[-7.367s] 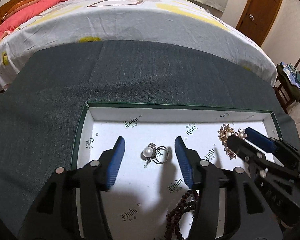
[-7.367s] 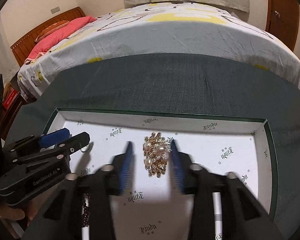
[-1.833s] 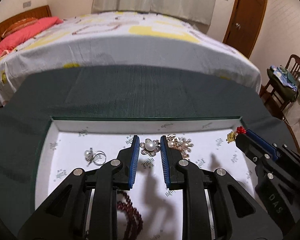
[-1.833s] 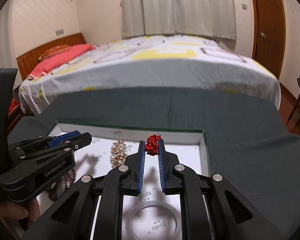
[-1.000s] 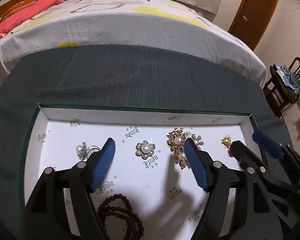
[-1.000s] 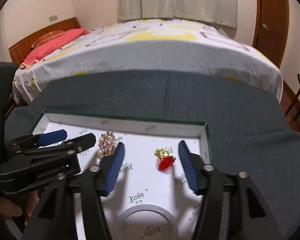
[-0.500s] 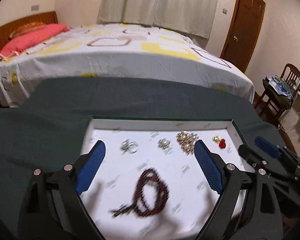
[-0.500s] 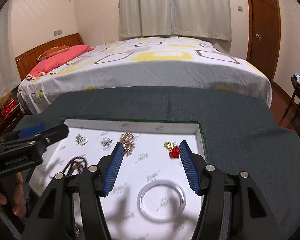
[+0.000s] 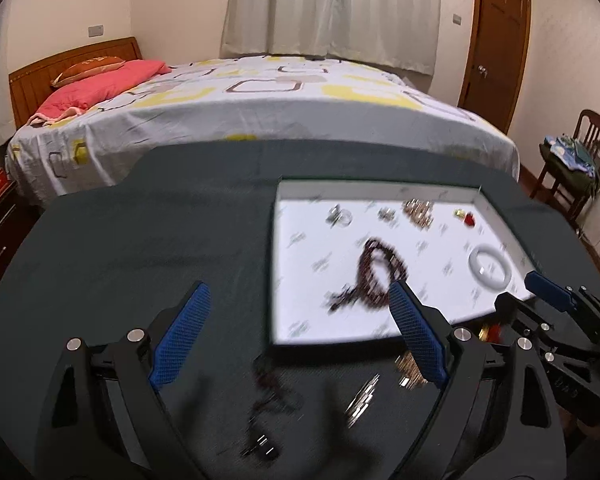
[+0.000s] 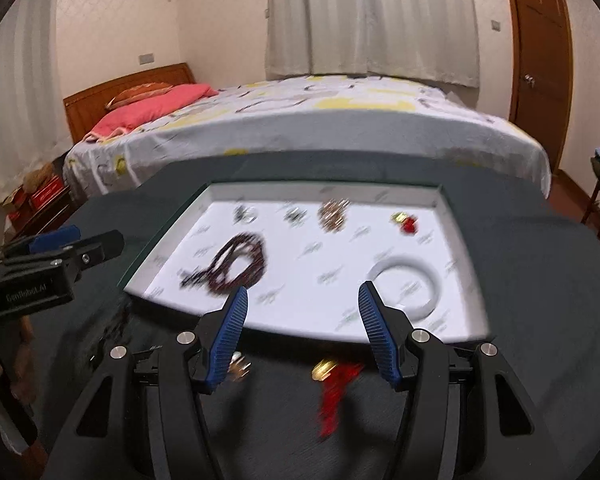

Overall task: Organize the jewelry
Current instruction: 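Grasp the gold chain necklace with the right tool while the left tool grasps the black cord necklace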

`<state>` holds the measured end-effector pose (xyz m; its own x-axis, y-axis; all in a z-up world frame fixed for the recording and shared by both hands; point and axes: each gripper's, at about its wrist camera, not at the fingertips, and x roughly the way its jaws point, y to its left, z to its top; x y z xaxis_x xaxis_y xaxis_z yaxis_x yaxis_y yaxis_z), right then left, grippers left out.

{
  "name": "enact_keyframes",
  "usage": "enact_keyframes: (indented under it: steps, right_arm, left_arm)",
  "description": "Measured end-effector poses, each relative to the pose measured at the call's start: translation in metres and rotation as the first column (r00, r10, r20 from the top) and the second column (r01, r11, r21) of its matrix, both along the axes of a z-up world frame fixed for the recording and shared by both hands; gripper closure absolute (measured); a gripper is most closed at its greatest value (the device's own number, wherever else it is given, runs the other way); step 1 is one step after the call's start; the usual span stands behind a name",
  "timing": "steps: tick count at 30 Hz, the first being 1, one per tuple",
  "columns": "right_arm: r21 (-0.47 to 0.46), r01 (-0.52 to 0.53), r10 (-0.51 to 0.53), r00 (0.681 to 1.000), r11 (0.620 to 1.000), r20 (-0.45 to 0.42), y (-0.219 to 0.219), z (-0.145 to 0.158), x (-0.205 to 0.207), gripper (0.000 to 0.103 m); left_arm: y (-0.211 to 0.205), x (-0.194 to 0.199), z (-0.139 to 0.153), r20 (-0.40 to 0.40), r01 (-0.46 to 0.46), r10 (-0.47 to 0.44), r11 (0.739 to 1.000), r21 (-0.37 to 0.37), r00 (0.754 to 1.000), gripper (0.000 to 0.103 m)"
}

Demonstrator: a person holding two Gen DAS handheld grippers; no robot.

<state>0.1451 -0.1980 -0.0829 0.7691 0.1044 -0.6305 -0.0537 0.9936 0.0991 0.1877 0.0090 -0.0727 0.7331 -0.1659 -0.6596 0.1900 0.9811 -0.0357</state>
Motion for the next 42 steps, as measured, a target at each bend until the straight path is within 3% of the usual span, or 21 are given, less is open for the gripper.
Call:
enact_keyframes:
  steps: [9, 14, 21, 26, 30, 33, 34, 42]
  right_arm:
    - [-0.028, -0.071, 0.069, 0.995, 0.997, -0.069, 0.045, -0.025, -0.003, 0.046]
    - [-0.041, -0.064, 0.059, 0.992, 0.997, -0.115, 0.057, -0.036, 0.005, 0.046]
    - [-0.061, -0.055, 0.041, 0.978, 0.997, -0.205, 0.062, -0.049, 0.020, 0.046]
    - [-0.072, -0.065, 0.049, 0.976, 0.995, -0.210, 0.064, -0.051, 0.019, 0.046]
    - [-0.051, -0.087, 0.075, 0.976, 0.995, -0.203, 0.063, -0.050, 0.016, 0.078]
    - [-0.029, -0.098, 0.090, 0.976, 0.995, -0.199, 0.060, -0.049, 0.014, 0.085]
    - [-0.022, -0.102, 0.096, 0.976, 0.995, -0.194, 0.059, -0.048, 0.013, 0.092]
    - [-0.007, -0.120, 0.117, 0.982, 0.993, -0.150, 0.056, -0.038, 0.000, 0.093]
  left_arm:
    - [0.037, -0.024, -0.019, -0.032, -0.006, 0.008, 0.998, 0.057, 0.999, 0.014]
    - [0.052, -0.022, -0.025, -0.064, -0.015, 0.018, 0.999, 0.035, 0.998, 0.014]
    - [0.055, -0.019, -0.031, -0.081, -0.015, 0.019, 0.999, 0.042, 0.997, 0.014]
    - [0.053, -0.017, -0.035, -0.100, -0.010, 0.014, 0.999, 0.045, 0.995, 0.014]
    - [0.051, -0.017, -0.037, -0.113, -0.005, 0.011, 0.999, 0.047, 0.993, 0.014]
    - [0.050, -0.018, -0.039, -0.117, -0.001, 0.008, 0.998, 0.057, 0.993, 0.014]
    - [0.049, -0.019, -0.039, -0.120, 0.001, 0.006, 0.998, 0.058, 0.993, 0.014]
    - [0.039, -0.025, -0.042, -0.134, 0.015, -0.005, 0.997, 0.070, 0.991, 0.014]
